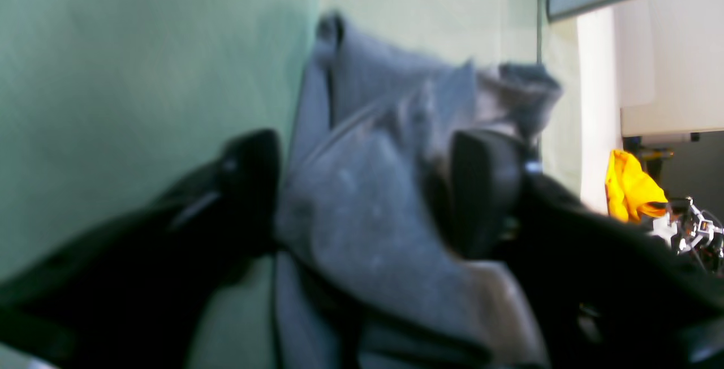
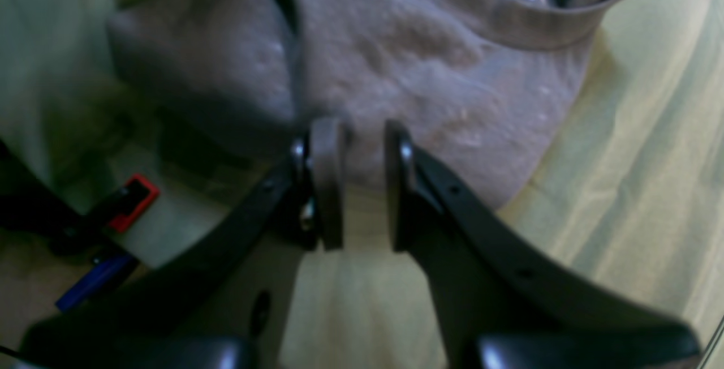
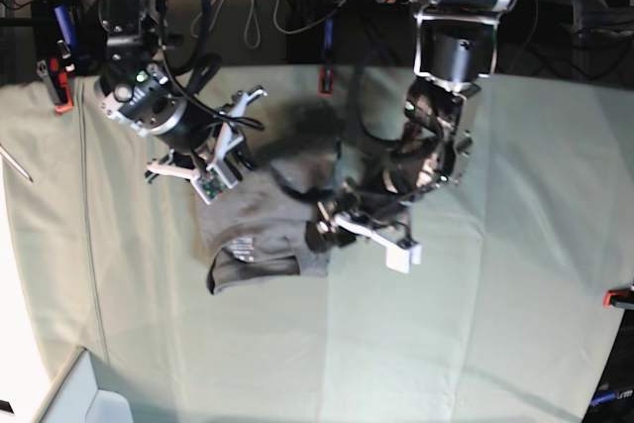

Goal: Layout the t-shirt on the table in an organized manner, then fold the t-shirt properly

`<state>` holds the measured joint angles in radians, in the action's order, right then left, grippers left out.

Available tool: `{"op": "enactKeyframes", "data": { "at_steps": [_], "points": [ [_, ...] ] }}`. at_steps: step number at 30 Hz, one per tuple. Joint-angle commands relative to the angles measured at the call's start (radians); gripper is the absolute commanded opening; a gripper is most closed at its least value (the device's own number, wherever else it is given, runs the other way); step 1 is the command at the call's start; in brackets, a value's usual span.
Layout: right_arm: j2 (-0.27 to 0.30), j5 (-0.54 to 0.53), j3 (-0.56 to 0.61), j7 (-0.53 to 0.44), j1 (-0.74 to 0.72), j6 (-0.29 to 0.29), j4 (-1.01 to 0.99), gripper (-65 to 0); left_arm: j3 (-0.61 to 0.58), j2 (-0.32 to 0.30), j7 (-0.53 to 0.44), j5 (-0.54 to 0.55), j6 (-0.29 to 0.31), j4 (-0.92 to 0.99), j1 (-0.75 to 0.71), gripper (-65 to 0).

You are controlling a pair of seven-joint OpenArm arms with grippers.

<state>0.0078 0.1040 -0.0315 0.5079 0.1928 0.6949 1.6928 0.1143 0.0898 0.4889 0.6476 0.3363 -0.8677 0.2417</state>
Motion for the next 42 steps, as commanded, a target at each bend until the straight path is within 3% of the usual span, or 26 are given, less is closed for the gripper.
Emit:
{"op": "enactKeyframes", "data": {
  "at_steps": [1, 7, 9, 18, 23, 29, 36, 42],
  "points": [
    [0.001, -0.014, 0.000, -0.024, -0.009, 0.003, 0.016, -51.8, -0.001, 0.011, -0.016, 0.011, 0.014, -0.009, 0.029, -32.9],
    [0.001, -0.014, 0.000, -0.024, -0.009, 0.003, 0.016, -51.8, -0.003, 0.011, -0.017, 0.013, 0.020, 0.011, 0.044, -54.4],
    [0.001, -0.014, 0.000, -0.024, -0.009, 0.003, 0.016, -51.8, -0.003, 0.009, -0.017, 0.007, 0.014, 0.011, 0.049, -64.8],
    [0.001, -0.014, 0.000, -0.024, -0.011, 0.003, 0.016, -51.8, -0.005, 0.003, -0.016, -0.002, 0.014, 0.021, 0.152, -64.8],
    [0.001, -0.014, 0.000, -0.024, -0.011, 0.003, 0.019, -51.8, -0.003, 0.009, -0.023, -0.082, 0.024, 0.164, 0.252, -64.8],
    [0.001, -0.014, 0.000, -0.024, -0.011, 0.003, 0.020, -51.8, -0.003, 0.011, -0.146, -0.090, 0.024, 0.265, 0.279, -64.5],
    [-0.001, -0.017, 0.000, -0.024, -0.011, 0.003, 0.023, -51.8, -0.043, 0.012, -0.192, -0.096, 0.025, 0.325, 0.285, -64.2],
    [-0.024, -0.020, 0.000, -0.024, -0.008, 0.003, 0.109, -52.0, -0.112, 0.011, -0.270, -0.085, 0.025, 0.365, 0.292, -56.4]
  ]
}}
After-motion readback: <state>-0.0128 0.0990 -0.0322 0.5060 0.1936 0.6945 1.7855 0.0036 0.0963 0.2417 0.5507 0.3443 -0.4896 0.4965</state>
